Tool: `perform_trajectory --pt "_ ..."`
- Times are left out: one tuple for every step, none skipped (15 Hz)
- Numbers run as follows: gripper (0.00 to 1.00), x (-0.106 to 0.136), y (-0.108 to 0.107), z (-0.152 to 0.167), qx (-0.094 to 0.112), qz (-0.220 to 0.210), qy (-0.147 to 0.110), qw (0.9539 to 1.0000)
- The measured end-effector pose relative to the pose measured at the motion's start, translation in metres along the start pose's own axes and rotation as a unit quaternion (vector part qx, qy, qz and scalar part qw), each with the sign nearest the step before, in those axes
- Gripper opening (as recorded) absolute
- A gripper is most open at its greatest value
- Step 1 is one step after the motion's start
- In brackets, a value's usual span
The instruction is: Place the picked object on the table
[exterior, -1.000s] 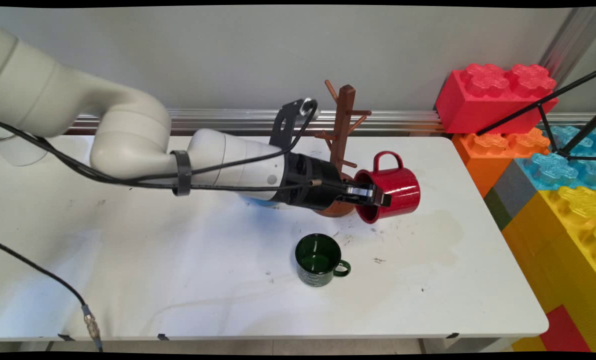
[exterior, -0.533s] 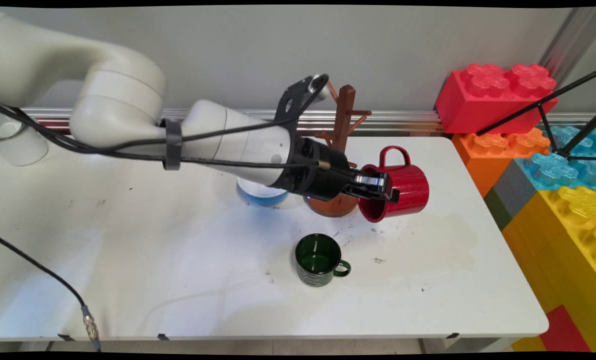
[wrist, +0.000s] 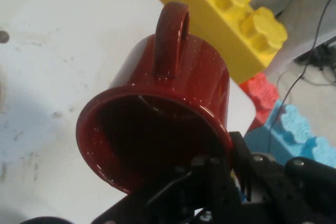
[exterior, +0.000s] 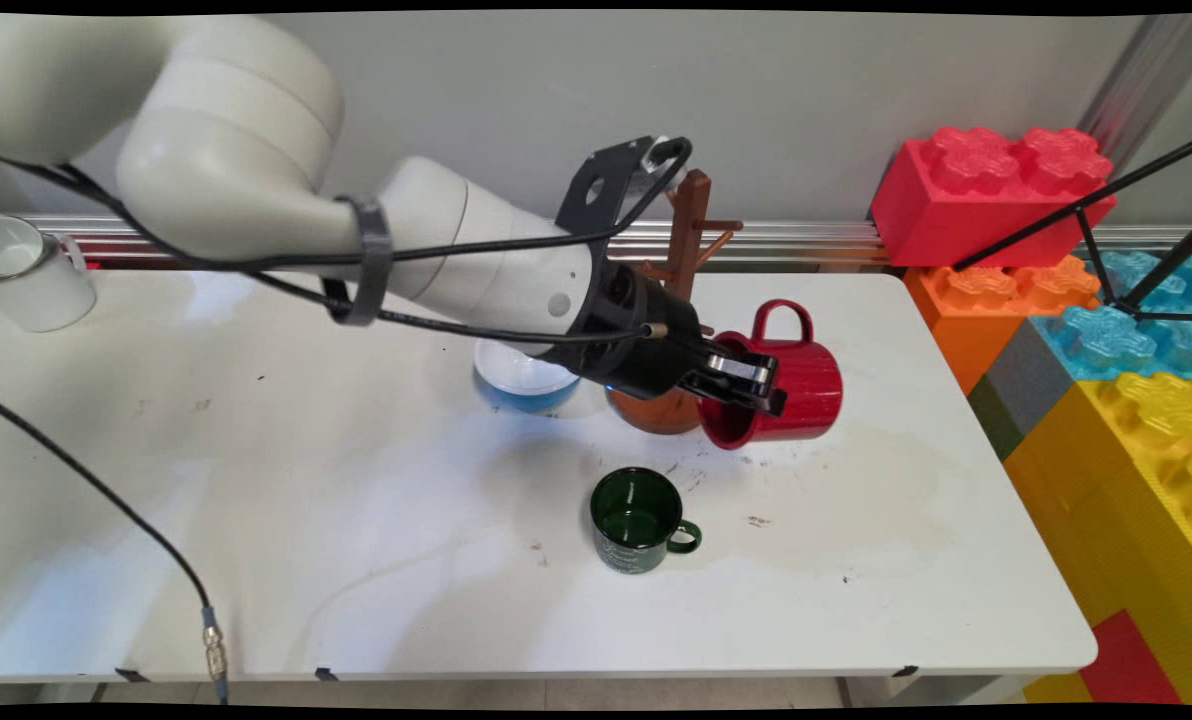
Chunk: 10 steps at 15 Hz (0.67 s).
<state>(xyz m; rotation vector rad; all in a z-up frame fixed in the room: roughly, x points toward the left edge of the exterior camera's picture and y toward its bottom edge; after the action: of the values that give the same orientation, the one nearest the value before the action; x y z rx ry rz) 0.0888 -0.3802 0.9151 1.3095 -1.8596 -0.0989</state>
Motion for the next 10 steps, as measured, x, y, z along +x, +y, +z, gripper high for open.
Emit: perform_trajectory --pt "0.00 0.002 0.001 -0.003 0.010 0.004 -0.006 0.9999" --pt "0.00 0.005 0.003 -0.006 0.021 0.007 -0.012 0.9997" --pt "0.00 0.007 0.004 -0.008 0.031 0.011 -0.017 0.9993" --pt "0.00 0.010 0.006 -0.010 0.040 0.015 -0.021 0.9989" --pt "0.00 0.014 0.007 -0.012 0.051 0.022 -0.025 0.9982" --pt "0.00 0.017 0.009 -0.013 0.061 0.029 -0.030 0.9973" --pt "0.00 0.021 0.011 -0.014 0.069 0.039 -0.034 0.9963" --pt "0.00 0.025 0.014 -0.016 0.079 0.050 -0.040 0.9948" --pt "0.00 0.028 0.016 -0.017 0.089 0.061 -0.047 0.9931" --pt "0.00 0.032 0.018 -0.019 0.099 0.075 -0.055 0.9907"
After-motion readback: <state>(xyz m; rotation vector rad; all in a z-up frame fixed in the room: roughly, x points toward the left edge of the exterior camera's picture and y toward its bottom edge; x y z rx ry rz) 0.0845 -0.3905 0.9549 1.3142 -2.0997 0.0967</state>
